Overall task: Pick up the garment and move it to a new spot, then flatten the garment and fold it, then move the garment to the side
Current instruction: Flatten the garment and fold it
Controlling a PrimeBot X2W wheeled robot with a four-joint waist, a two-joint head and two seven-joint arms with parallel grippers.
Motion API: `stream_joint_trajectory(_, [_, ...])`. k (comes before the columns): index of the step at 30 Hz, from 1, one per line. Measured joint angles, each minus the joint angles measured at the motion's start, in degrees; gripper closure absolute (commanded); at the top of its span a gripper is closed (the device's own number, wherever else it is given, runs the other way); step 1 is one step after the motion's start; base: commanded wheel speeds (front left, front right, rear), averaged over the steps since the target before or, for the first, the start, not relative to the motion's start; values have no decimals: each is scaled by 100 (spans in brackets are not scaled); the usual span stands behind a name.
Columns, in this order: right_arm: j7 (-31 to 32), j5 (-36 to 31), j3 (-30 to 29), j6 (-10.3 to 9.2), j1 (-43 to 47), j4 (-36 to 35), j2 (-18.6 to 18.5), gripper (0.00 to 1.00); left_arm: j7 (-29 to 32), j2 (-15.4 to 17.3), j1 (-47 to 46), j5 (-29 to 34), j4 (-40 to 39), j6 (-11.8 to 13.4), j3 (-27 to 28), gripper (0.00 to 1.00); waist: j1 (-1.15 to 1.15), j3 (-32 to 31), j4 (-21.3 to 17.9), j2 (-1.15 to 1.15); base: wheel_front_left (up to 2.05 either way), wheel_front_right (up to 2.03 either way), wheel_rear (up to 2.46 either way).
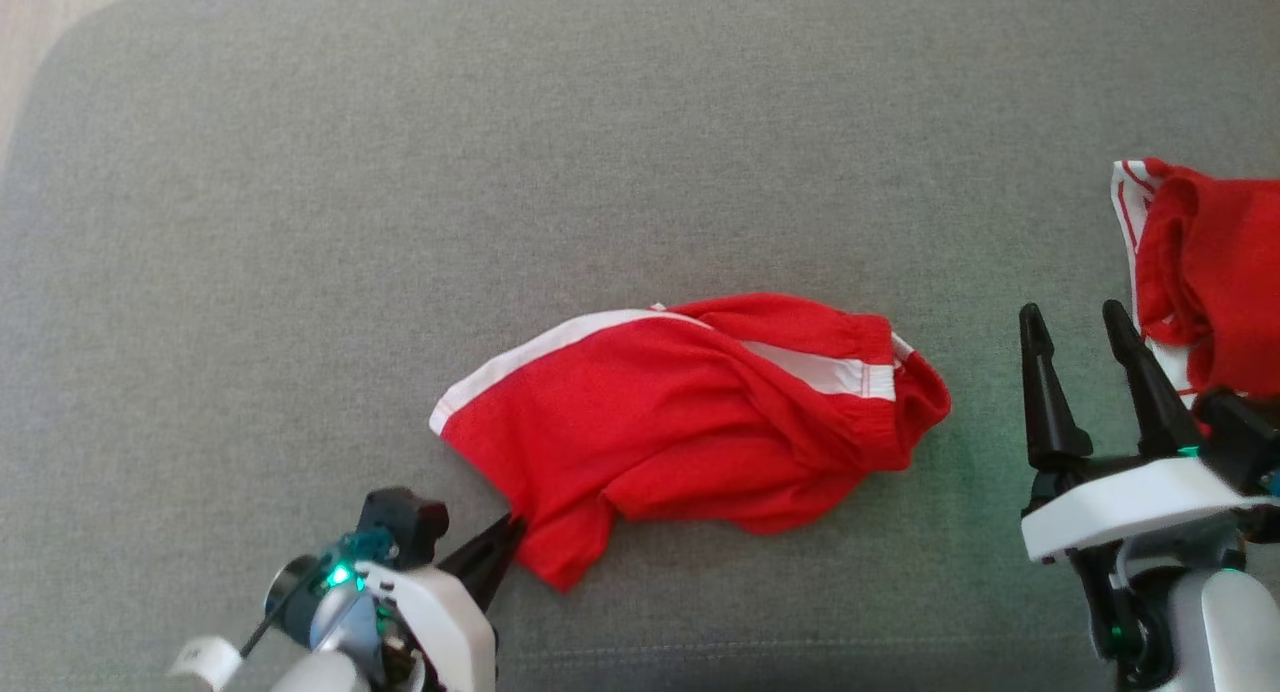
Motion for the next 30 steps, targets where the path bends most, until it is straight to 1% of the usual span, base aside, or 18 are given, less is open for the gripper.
stream_joint_trajectory(1, [10, -3, -8, 0, 0, 4, 0, 0, -1, 9, 31, 0, -1, 25, -1, 100, 0, -15, 0, 0, 0, 0, 0])
stream_joint_trajectory(2, [10, -20, -13, 0, 0, 7, 0, 0, -12, 12, 70, 1, 0, 35, 0, 75, 0, -33, 0, 0, 0, 0, 0])
stream_joint_trajectory(3, [11, -37, -21, 0, 0, 7, 0, 0, -59, 11, 101, 0, 1, 86, 1, 6, 0, -55, -1, 0, 0, 0, 0])
stream_joint_trajectory(4, [11, -54, -30, 0, 2, 5, 0, 0, -131, 3, 133, 0, 1, 112, 9, 0, 0, -81, -1, 0, 0, 0, 0])
stream_joint_trajectory(7, [14, -81, -59, 0, 8, -10, 0, 0, -376, -44, 243, -9, -3, 263, 97, 0, 0, -171, -4, 0, 0, 0, 0])
stream_joint_trajectory(10, [27, -146, -94, 0, 14, -81, 1, 0, -691, -91, 333, -21, -102, 483, 249, 0, 0, -274, 0, 0, 0, 0, 0])
stream_joint_trajectory(15, [100, -213, -158, 0, 28, -175, 1, 0, -1388, -238, 413, -76, -476, 939, 739, 0, 0, -425, 40, 0, 0, 0, 0])
stream_joint_trajectory(17, [140, -213, -175, 0, 33, -234, 2, 0, -1668, -244, 407, -76, -662, 1111, 935, 0, 0, -463, 71, 0, 0, 0, 0])
stream_joint_trajectory(19, [171, -227, -180, 0, 35, -280, 2, 0, -1825, -243, 403, -71, -806, 1245, 1120, 0, 0, -494, 98, 0, 0, 0, 0])
stream_joint_trajectory(21, [191, -253, -182, 0, 41, -309, 2, 0, -1931, -232, 402, -31, -916, 1325, 1266, 0, 0, -526, 114, 0, 0, 0, 0])
stream_joint_trajectory(24, [202, -253, -188, 0, 103, -341, 2, 0, -2022, -180, 389, 89, -1072, 1343, 1382, 0, 0, -565, 133, 0, 0, 0, 0])
stream_joint_trajectory(26, [215, -254, -189, 0, 180, -355, 3, 0, -2027, -89, 379, 197, -1126, 1384, 1439, 0, 0, -585, 140, 0, 0, 0, 0])
stream_joint_trajectory(30, [248, -264, -188, 0, 242, -385, 4, 0, -2034, 81, 377, 326, -1236, 1384, 1452, 0, 0, -589, 155, 0, 0, 0, 0])
